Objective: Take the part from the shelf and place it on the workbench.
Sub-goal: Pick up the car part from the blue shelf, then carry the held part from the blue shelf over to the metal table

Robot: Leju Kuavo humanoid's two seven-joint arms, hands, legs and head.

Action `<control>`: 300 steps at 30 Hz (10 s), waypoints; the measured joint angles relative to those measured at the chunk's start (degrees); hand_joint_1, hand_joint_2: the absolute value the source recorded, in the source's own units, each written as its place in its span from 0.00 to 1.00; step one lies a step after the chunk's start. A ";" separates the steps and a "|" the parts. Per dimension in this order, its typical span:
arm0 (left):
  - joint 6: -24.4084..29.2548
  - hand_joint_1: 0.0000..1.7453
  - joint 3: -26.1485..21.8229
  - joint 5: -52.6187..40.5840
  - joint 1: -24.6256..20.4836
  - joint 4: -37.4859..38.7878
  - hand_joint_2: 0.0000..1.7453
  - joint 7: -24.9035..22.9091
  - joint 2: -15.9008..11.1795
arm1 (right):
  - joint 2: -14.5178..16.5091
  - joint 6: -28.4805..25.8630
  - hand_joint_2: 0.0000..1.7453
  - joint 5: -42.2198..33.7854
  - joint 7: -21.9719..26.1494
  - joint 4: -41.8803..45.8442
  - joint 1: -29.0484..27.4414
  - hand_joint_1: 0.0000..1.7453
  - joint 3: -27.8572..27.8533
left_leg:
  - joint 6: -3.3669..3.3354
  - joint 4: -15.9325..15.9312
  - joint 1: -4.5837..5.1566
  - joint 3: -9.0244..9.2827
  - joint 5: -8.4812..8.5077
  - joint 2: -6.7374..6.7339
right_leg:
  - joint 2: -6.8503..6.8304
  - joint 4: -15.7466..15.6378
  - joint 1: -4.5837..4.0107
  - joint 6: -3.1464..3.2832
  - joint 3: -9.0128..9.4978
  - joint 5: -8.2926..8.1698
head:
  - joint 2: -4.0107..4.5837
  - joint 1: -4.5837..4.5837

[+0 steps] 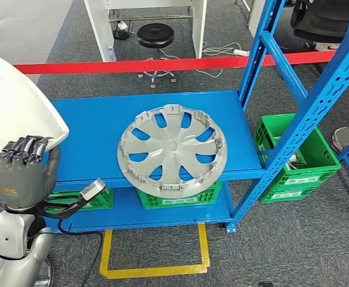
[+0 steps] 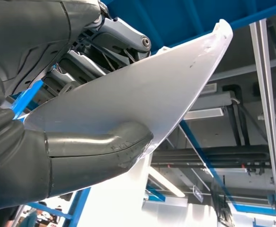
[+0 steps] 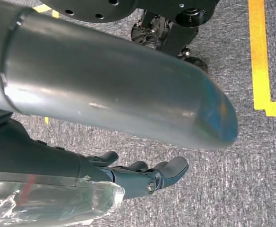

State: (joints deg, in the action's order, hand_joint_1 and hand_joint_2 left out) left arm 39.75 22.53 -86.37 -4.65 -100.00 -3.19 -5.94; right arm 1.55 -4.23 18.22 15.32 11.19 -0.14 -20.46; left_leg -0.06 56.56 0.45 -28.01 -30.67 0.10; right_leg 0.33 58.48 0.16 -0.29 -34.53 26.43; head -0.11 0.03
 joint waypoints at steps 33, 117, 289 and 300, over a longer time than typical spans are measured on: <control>-2.58 1.00 -0.04 0.75 1.14 0.04 1.00 -0.48 -0.60 | 0.48 -0.04 0.00 0.27 0.09 0.00 0.04 0.00 -1.24 | 1.28 13.78 -0.73 -5.88 -5.14 -0.37 | -0.32 -0.46 0.58 0.54 -0.85 -0.85 | 0.00 0.13; -4.40 1.00 -7.64 3.08 6.93 -2.48 1.00 -1.56 -3.35 | 2.99 -1.35 0.00 1.30 -0.45 0.00 1.20 0.00 -1.97 | -0.02 0.17 -0.01 -8.27 8.54 -0.55 | -0.47 -4.82 -1.01 0.98 10.31 5.20 | 0.00 -0.46; -9.40 1.00 -17.57 11.49 12.53 -7.32 1.00 -0.90 -3.70 | 6.69 -5.05 0.00 1.98 1.78 0.26 0.96 0.00 -3.81 | -0.96 0.49 -1.24 -4.29 4.17 -0.34 | -0.26 14.02 -0.02 -1.47 -3.90 9.68 | 0.00 -0.74; -9.39 1.00 -17.62 11.49 12.69 -7.40 1.00 -0.88 -3.68 | 6.67 -5.06 0.00 1.99 1.83 0.34 0.87 0.00 -3.89 | 0.84 1.52 -0.80 -4.92 3.64 -0.20 | -0.24 -2.02 -0.20 0.73 4.07 1.77 | 0.00 -0.60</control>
State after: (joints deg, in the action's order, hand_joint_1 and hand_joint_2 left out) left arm 30.36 4.92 -74.88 8.04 -107.40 -4.07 -9.62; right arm 8.22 -9.29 20.21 17.15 11.53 0.73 -24.35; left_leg 0.78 58.08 -0.35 -32.93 -27.03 -0.10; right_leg 0.09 56.46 -0.04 0.44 -30.46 28.20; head -0.11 -0.57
